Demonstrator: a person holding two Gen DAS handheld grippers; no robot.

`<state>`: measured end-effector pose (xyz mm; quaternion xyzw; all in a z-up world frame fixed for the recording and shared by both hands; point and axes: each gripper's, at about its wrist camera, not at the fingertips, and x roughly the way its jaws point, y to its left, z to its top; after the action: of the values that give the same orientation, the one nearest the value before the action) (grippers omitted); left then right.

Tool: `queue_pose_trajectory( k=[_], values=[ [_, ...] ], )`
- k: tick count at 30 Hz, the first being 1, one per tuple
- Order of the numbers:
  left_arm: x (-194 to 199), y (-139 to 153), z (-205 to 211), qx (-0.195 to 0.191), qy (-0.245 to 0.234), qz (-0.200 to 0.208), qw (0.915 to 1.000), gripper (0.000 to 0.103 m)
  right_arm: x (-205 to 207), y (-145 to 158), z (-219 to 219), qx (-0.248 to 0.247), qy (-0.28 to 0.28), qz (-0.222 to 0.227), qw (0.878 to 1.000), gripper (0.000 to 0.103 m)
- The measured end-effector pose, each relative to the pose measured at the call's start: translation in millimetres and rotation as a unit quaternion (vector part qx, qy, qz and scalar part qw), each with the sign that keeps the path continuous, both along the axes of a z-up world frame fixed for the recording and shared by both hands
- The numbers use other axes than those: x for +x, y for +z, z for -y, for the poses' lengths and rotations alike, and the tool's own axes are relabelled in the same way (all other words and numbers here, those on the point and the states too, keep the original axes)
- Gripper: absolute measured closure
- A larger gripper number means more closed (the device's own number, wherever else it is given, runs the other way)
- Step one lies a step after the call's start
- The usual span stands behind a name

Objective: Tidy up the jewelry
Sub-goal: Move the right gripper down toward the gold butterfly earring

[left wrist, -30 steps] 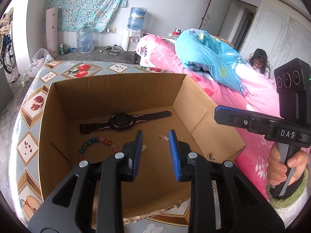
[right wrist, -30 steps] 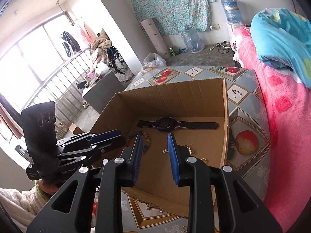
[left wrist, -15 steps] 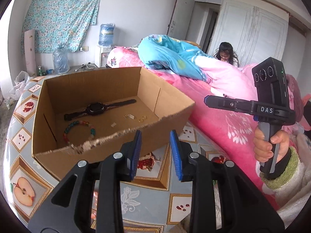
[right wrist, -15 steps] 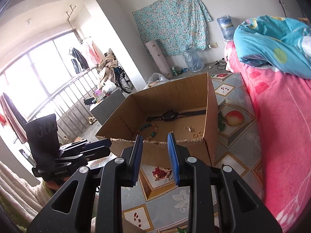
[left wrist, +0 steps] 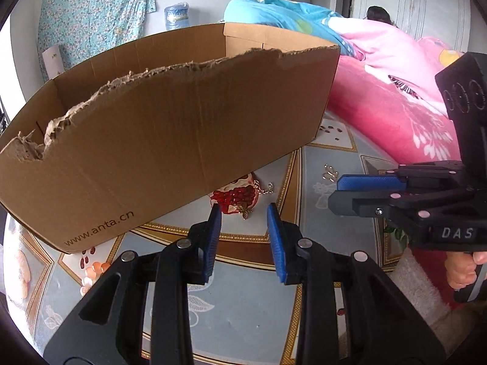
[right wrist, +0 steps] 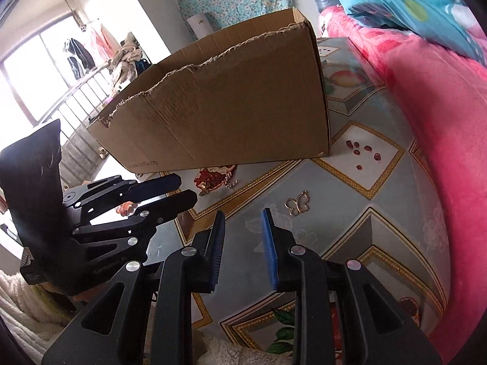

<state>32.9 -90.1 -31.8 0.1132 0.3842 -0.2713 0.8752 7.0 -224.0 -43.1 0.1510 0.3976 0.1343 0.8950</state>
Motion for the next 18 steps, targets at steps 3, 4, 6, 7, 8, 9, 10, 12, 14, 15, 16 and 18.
queue_pose_trajectory(
  k=[3, 4, 6, 7, 8, 9, 10, 12, 14, 15, 16, 18],
  values=[
    [9, -5, 1, 0.008, -0.003, -0.011, 0.9999, 0.074, 0, -3, -3, -0.011, 0.002, -0.002, 1.0, 0.079],
    [11, -7, 1, 0.01, -0.004, -0.013, 0.9999, 0.074, 1, -4, -4, -0.014, 0.001, -0.004, 1.0, 0.079],
    [13, -8, 4, 0.015, -0.004, -0.005, 0.9999, 0.075, 3, -6, -4, -0.016, 0.001, -0.005, 1.0, 0.079],
    [14, -9, 6, 0.019, -0.005, -0.002, 0.9998, 0.078, 3, -5, -3, -0.015, 0.0, -0.005, 1.0, 0.079],
    [15, -9, 7, 0.023, -0.007, 0.001, 0.9997, 0.081, 3, -5, -3, -0.015, 0.001, -0.004, 1.0, 0.079],
    [15, -8, 8, 0.024, -0.01, 0.001, 0.9997, 0.083, 2, -5, -3, -0.015, 0.0, -0.002, 1.0, 0.079],
    [15, -8, 10, 0.024, -0.014, 0.002, 0.9996, 0.086, 2, -5, -3, -0.015, 0.0, -0.001, 1.0, 0.079],
    [14, -7, 12, 0.026, -0.024, 0.004, 0.9994, 0.09, 2, -6, -1, -0.014, -0.002, -0.002, 1.0, 0.079],
    [11, -7, 14, 0.025, -0.039, 0.003, 0.9989, 0.091, -1, -5, -1, -0.014, -0.005, -0.001, 1.0, 0.079],
    [11, -7, 15, 0.024, -0.044, 0.002, 0.9987, 0.092, -1, -5, 1, -0.014, -0.007, -0.001, 1.0, 0.079],
    [9, -7, 15, 0.022, -0.049, 0.003, 0.9986, 0.092, -3, -5, 2, -0.013, -0.009, 0.0, 1.0, 0.079],
    [5, -7, 15, 0.016, -0.056, 0.0, 0.9983, 0.092, -4, -5, 5, -0.014, -0.013, -0.002, 1.0, 0.079]
  ],
)
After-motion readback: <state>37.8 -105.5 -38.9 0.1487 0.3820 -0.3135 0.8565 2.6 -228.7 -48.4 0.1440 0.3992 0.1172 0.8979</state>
